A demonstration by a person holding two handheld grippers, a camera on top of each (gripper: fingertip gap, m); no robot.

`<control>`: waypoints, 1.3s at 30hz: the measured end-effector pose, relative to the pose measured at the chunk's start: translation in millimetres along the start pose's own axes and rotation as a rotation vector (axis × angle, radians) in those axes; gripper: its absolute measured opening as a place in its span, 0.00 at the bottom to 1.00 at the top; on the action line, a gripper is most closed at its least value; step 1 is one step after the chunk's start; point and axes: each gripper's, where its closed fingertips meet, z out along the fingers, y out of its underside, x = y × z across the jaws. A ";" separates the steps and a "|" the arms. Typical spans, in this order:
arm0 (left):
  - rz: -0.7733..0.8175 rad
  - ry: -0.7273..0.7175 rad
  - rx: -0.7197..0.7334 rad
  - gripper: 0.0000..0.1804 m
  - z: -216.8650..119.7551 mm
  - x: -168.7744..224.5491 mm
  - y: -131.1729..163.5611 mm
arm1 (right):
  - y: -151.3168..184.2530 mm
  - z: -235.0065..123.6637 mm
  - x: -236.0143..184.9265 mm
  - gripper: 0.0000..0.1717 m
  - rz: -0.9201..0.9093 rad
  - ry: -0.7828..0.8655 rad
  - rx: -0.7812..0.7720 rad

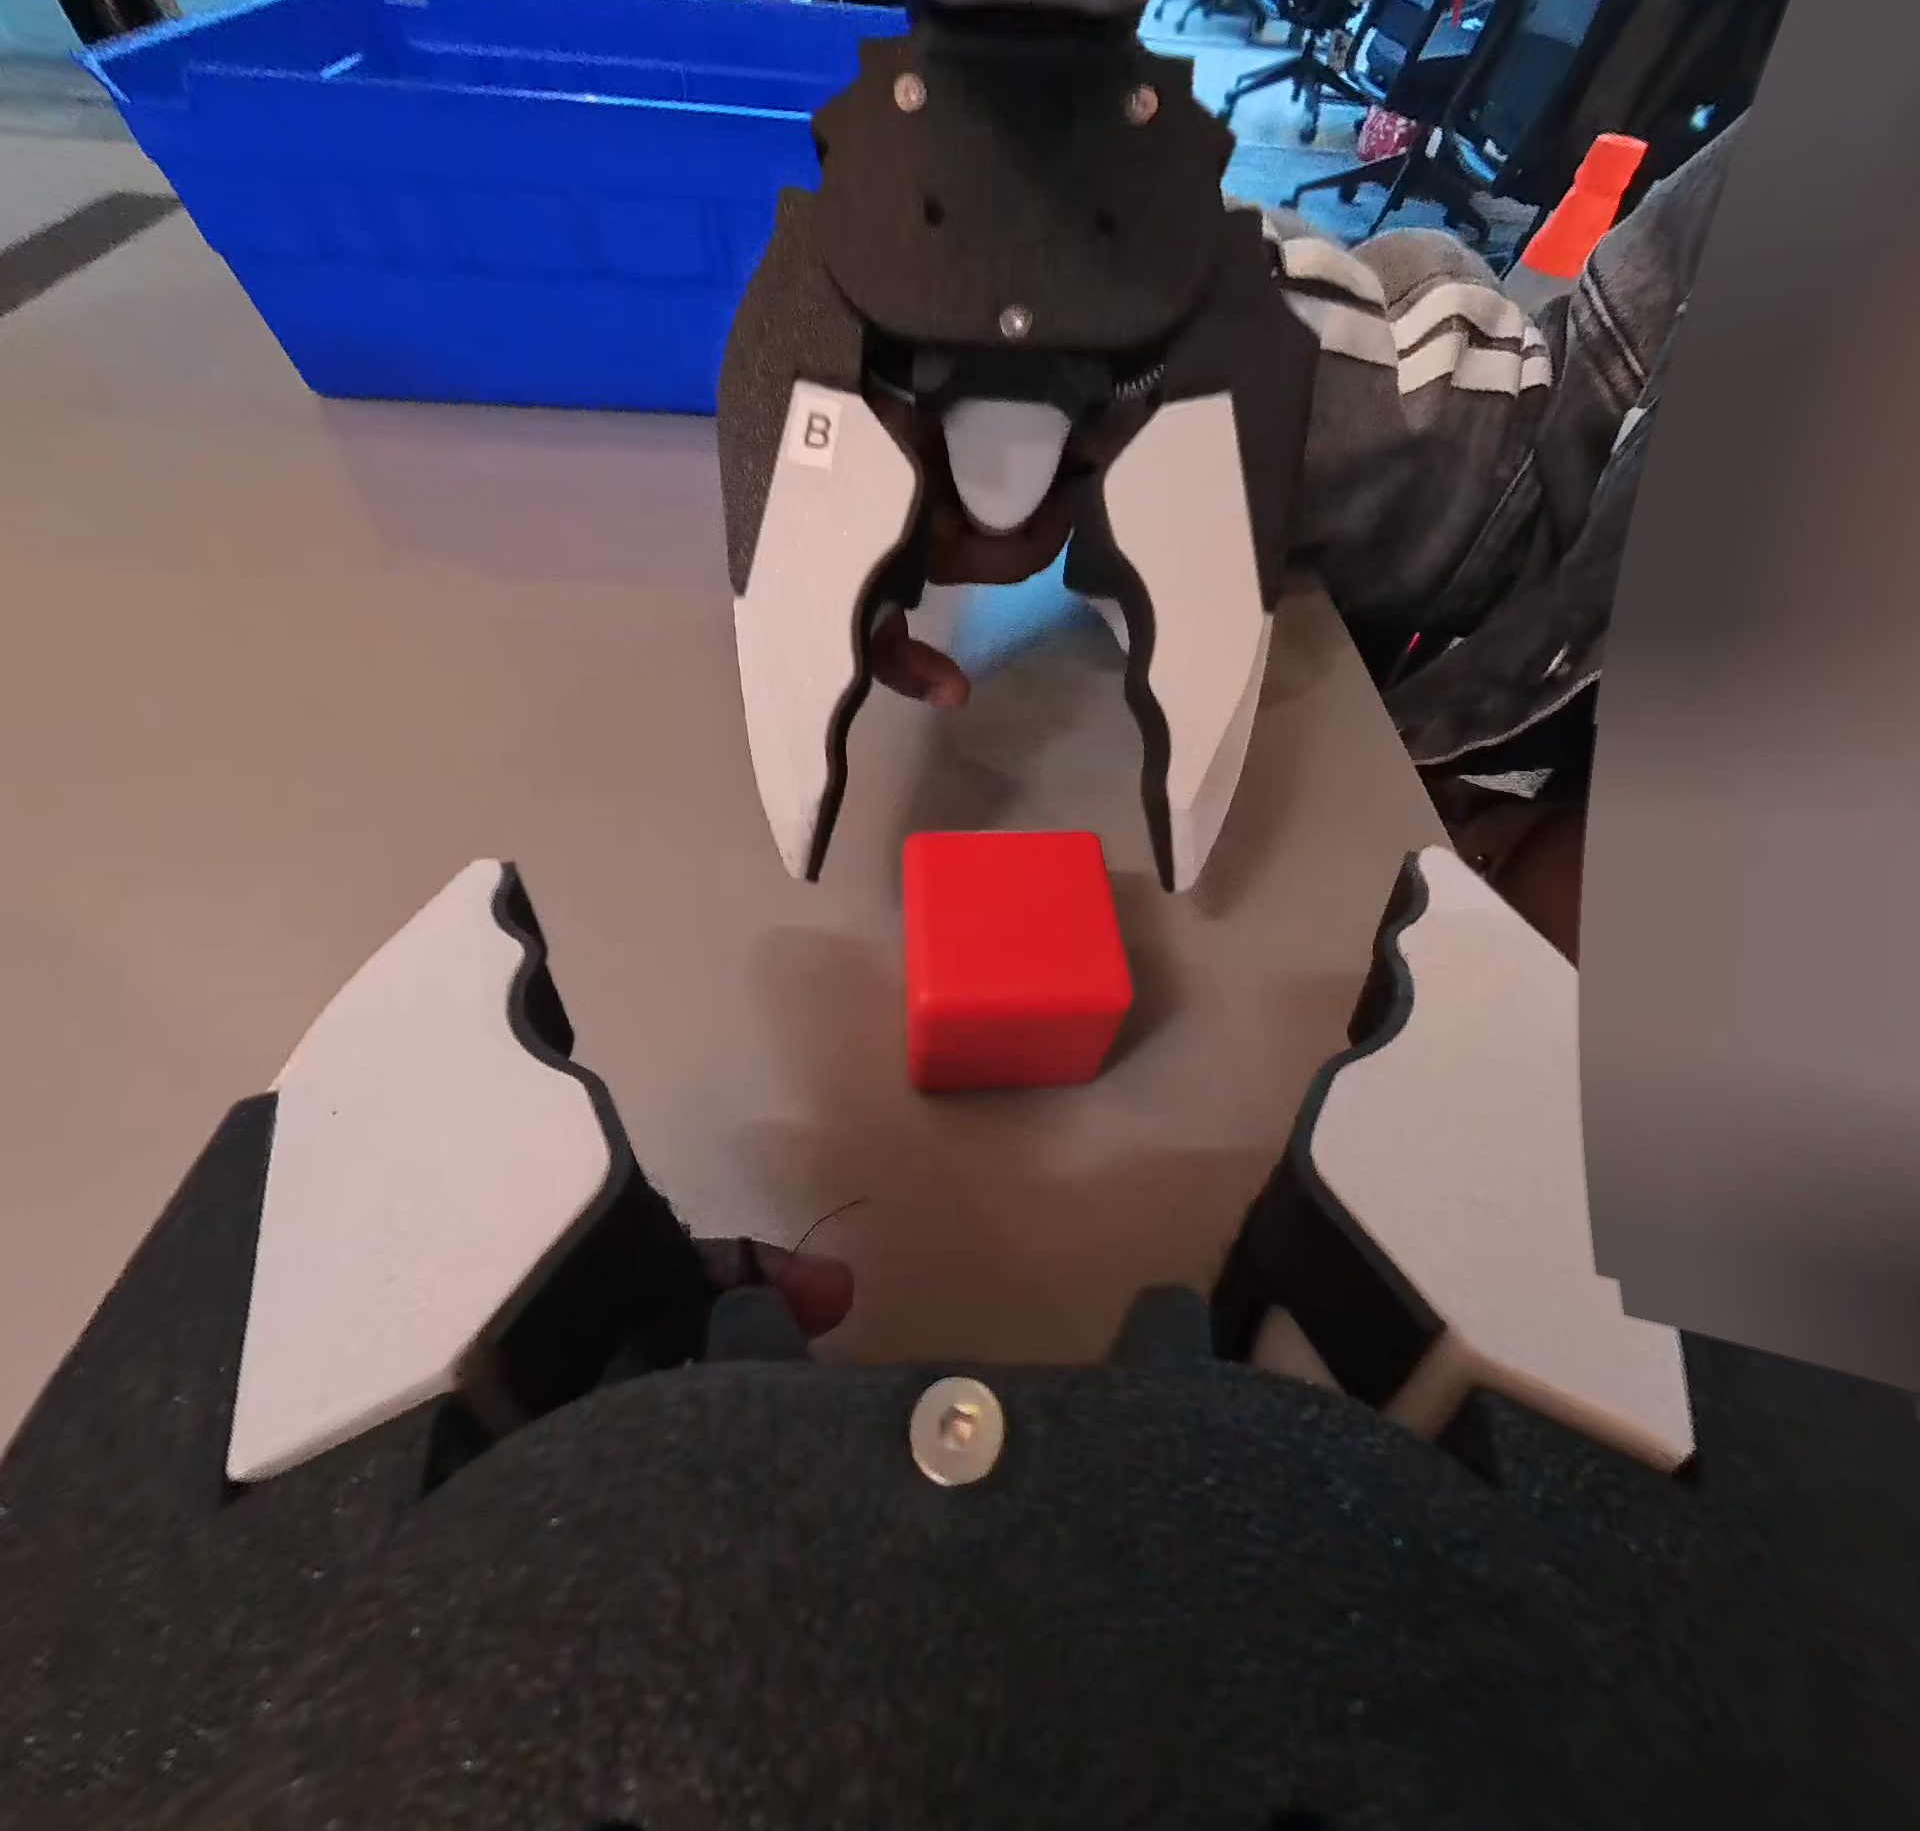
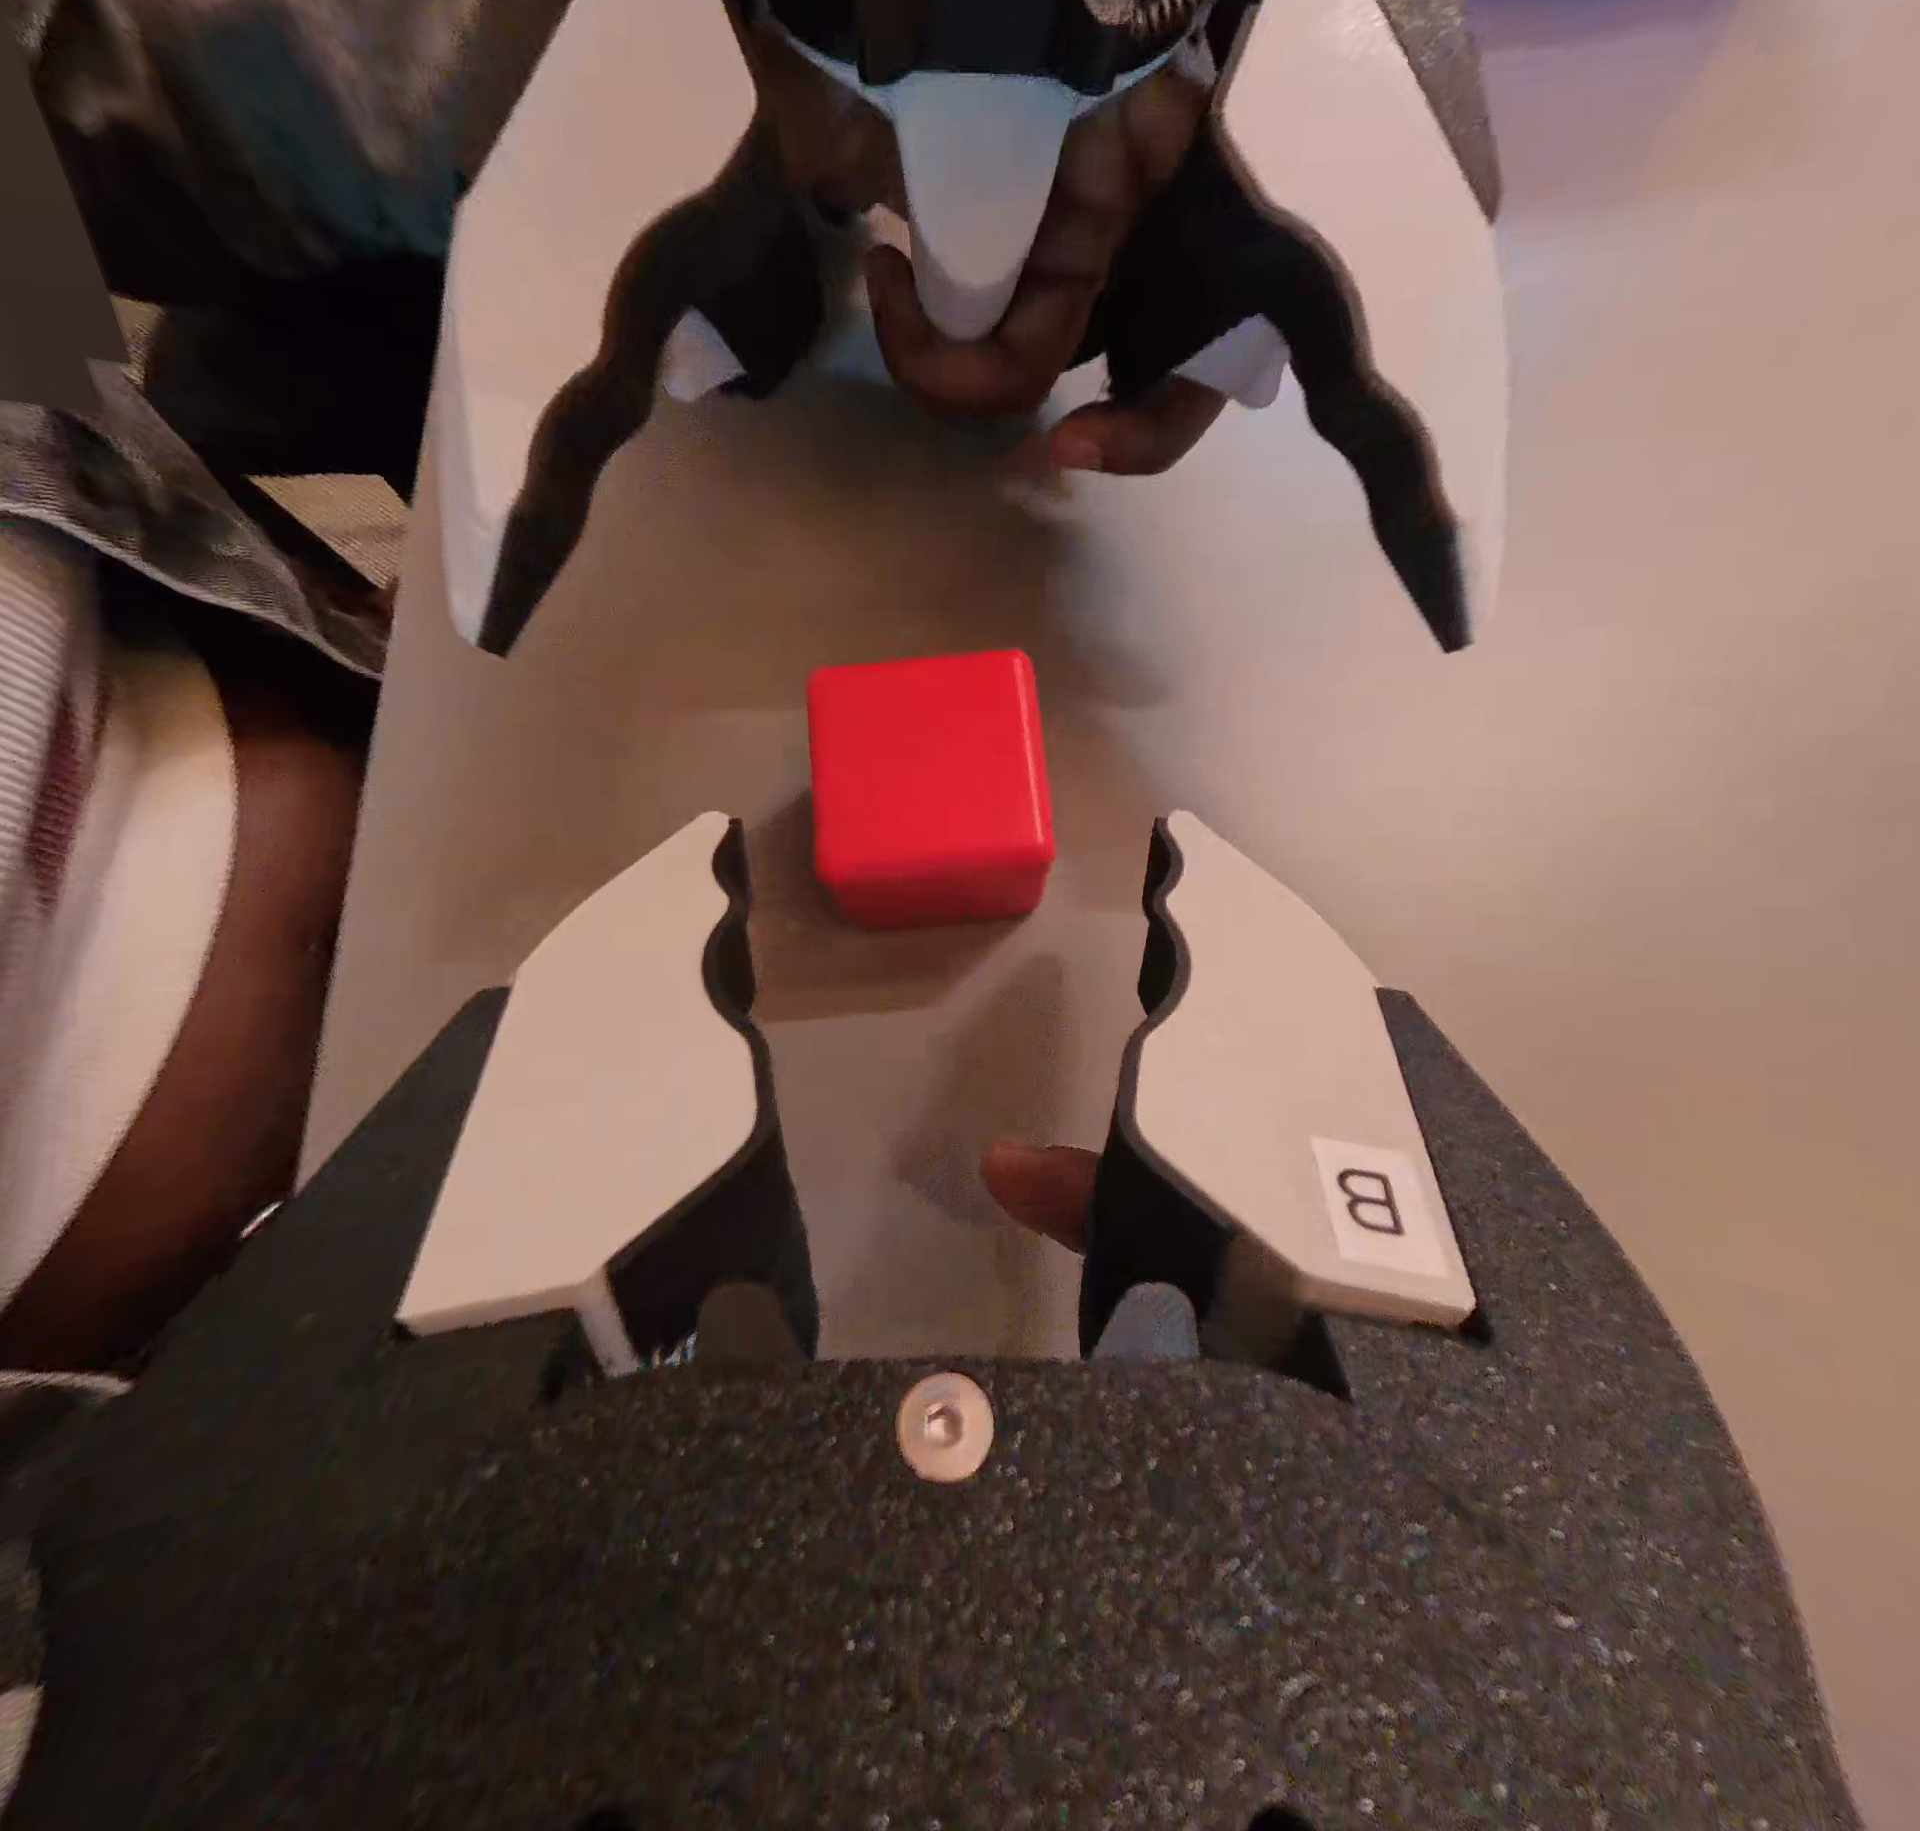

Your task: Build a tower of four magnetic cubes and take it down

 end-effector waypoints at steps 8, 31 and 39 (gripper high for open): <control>0.036 -0.043 -0.014 0.80 0.9 -4.5 2.4 | -1.0 16.2 -1.3 0.28 -0.063 0.046 -0.028; 0.004 -0.084 -0.092 0.79 5.5 -11.1 14.5 | 231.5 -333.2 92.0 0.28 0.958 1.213 -0.162; 0.009 -0.086 -0.109 0.79 6.3 -11.0 16.9 | 262.8 -320.2 92.8 0.28 1.026 1.175 -0.281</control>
